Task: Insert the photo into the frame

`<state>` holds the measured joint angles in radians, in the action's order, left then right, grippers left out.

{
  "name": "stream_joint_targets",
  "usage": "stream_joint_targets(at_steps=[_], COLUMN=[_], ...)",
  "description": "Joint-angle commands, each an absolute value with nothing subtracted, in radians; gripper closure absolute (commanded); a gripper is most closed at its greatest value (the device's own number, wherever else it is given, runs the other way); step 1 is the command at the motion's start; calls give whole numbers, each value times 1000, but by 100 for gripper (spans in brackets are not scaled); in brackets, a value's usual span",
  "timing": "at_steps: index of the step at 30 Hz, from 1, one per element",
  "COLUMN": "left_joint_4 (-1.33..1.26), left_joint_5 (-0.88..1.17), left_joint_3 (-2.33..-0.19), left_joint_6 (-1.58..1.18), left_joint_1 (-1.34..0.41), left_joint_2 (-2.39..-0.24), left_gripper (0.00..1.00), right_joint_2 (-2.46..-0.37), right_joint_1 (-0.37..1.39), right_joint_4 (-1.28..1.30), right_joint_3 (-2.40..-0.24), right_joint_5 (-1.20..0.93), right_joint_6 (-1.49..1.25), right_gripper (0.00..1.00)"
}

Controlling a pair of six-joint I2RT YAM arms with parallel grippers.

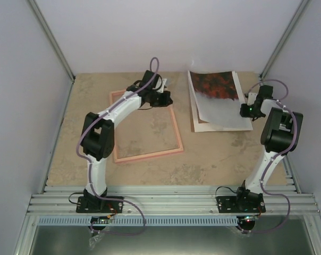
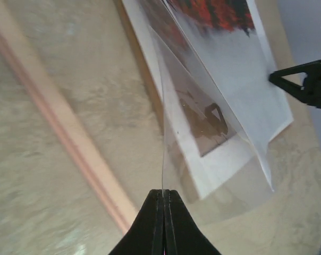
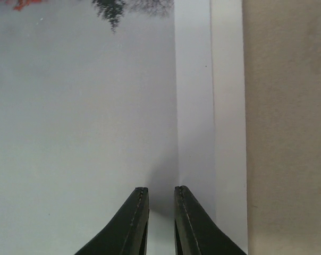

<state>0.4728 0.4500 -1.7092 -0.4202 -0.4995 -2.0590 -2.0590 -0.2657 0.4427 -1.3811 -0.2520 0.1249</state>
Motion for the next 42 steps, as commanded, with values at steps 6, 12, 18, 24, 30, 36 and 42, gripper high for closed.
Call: stream_joint_targets(at_steps=[6, 12, 18, 24, 30, 36, 42], left_joint_4=[699, 826, 812, 787, 819, 788, 782], left_joint_5=[241, 309, 322, 328, 436, 495, 581], left_joint_3=[-1746, -1651, -1509, -1468, -1422, -1311, -1253], left_joint_6=[-100, 27, 76, 81, 29, -51, -108], left_joint_1=[-397, -229, -106, -68, -65, -49, 11], left_joint_2=[-1916, -1870, -1843, -1846, -1813, -1752, -1760], left_gripper=[100, 100, 100, 100, 100, 100, 100], right_joint_2=[-2112, -2070, -2017, -2043, -1960, -1883, -1950], right_joint_1=[-313, -313, -310, -313, -280, -151, 27], right_joint_4=[590, 652, 656, 707, 725, 570, 466], right_joint_3=[-1426, -1504, -1515, -1536, -1547, -1444, -1382], right_joint_5=[-126, -261, -298, -325, -662, -866, -949], right_joint_6=[178, 227, 291, 314, 285, 26, -171], right_gripper=[82, 69, 52, 44, 16, 14, 15])
